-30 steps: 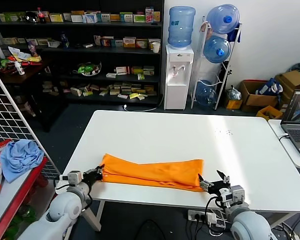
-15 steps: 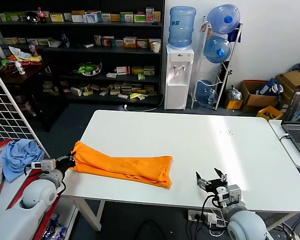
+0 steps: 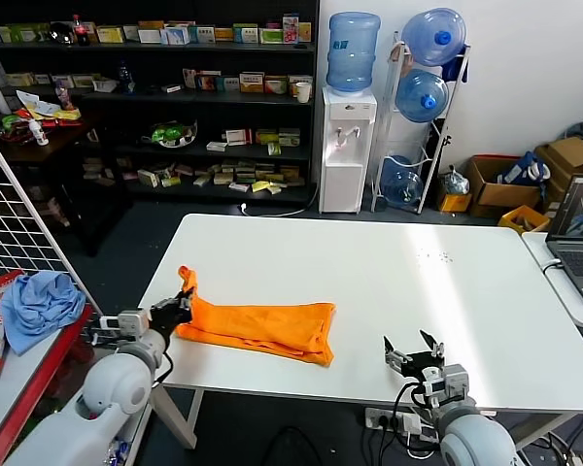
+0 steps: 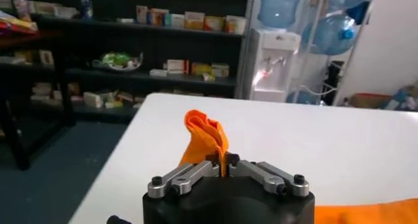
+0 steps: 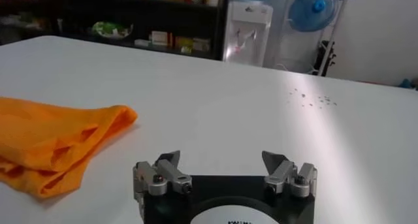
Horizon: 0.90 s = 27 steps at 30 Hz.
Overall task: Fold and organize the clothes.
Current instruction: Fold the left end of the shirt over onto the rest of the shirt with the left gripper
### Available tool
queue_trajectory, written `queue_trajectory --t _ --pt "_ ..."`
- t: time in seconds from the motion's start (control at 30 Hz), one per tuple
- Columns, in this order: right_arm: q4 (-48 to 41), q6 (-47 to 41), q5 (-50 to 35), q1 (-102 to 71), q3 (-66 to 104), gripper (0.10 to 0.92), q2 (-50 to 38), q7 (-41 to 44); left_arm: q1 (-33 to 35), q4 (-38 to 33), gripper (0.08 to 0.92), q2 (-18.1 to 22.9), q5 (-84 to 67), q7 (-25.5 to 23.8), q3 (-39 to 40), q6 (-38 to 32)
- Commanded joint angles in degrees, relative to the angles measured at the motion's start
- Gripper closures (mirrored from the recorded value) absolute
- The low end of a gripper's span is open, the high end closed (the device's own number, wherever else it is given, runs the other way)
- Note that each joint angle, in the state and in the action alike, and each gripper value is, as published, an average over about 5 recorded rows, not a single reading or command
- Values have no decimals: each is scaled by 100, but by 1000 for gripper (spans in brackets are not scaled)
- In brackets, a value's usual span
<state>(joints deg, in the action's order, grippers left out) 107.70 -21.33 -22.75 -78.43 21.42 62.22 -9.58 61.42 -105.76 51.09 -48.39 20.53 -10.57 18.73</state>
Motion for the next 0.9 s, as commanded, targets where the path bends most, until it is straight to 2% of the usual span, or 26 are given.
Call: queue_trajectory --t 0.03,0.43,0.67,0.77,0.9 --pt "-154 33 87 0 33 203 143 8 -221 -495 870 958 -13 406 1006 0" --pt "-270 29 94 54 114 203 204 24 -414 -12 870 1870 202 589 1753 -64" --pt "-283 36 103 80 158 203 228 9 -549 440 870 2442 297 527 2033 -227" --pt "-269 34 88 84 178 203 201 9 -549 567 867 2563 289 419 2135 -309" --pt "-247 31 59 99 194 203 152 9 -491 555 796 2502 180 247 2196 -326"
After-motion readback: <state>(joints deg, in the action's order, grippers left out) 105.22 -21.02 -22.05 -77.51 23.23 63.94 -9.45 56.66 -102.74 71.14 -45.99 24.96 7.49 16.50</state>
